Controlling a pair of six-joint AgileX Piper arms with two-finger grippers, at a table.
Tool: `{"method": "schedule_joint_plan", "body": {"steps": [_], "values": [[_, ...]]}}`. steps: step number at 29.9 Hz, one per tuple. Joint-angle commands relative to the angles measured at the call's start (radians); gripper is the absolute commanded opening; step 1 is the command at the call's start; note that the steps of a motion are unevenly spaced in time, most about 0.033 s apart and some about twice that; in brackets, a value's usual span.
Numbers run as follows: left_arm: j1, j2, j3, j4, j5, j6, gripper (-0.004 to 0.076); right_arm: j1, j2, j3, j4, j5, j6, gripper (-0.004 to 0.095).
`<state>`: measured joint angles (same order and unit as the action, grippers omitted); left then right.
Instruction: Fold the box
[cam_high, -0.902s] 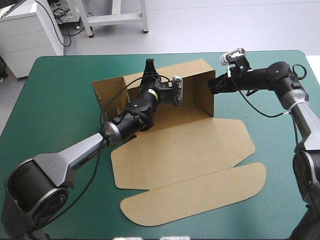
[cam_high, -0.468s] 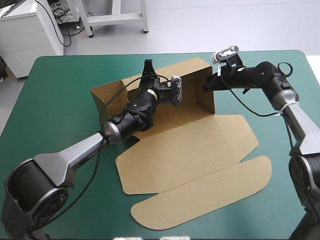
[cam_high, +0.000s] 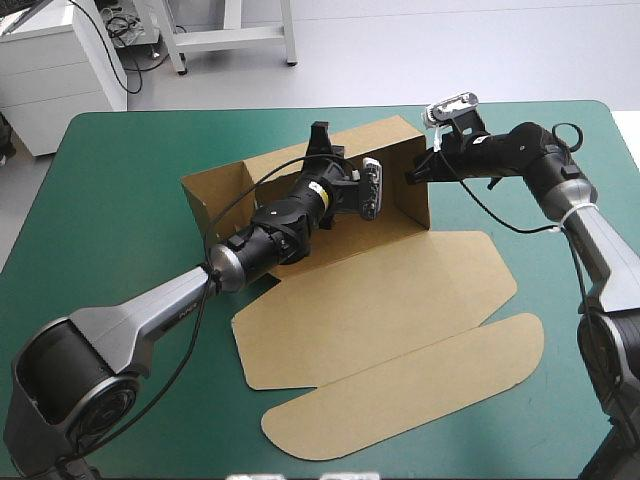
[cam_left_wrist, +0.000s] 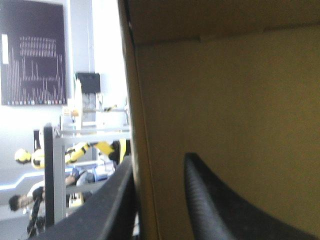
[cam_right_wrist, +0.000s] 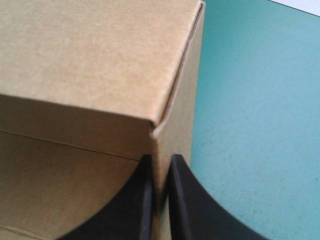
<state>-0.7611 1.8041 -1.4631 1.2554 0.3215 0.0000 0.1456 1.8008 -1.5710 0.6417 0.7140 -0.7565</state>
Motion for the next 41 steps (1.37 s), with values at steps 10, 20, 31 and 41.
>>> {"method": "schedule_joint_plan", "body": {"steps": [10,20,31,41], "values": [[-0.061,-0.130,-0.030,0.020,-0.093,-0.164,0.0393,0.016,-0.033,-0.014,-0.039,0.083,0.108,0.0000],[-0.092,-0.286,-0.030,-0.133,0.154,-0.203,0.0042,0.016,-0.037,-0.025,-0.061,0.111,0.193,0.0000],[0.091,-0.458,-0.030,-0.305,0.289,-0.201,0.0009,0.016,-0.184,-0.033,-0.249,0.225,0.415,0.0000],[0.442,-0.514,-0.030,-0.647,0.329,-0.130,0.0009,0.016,-0.235,-0.098,-0.322,0.504,0.575,0.0000]]}}
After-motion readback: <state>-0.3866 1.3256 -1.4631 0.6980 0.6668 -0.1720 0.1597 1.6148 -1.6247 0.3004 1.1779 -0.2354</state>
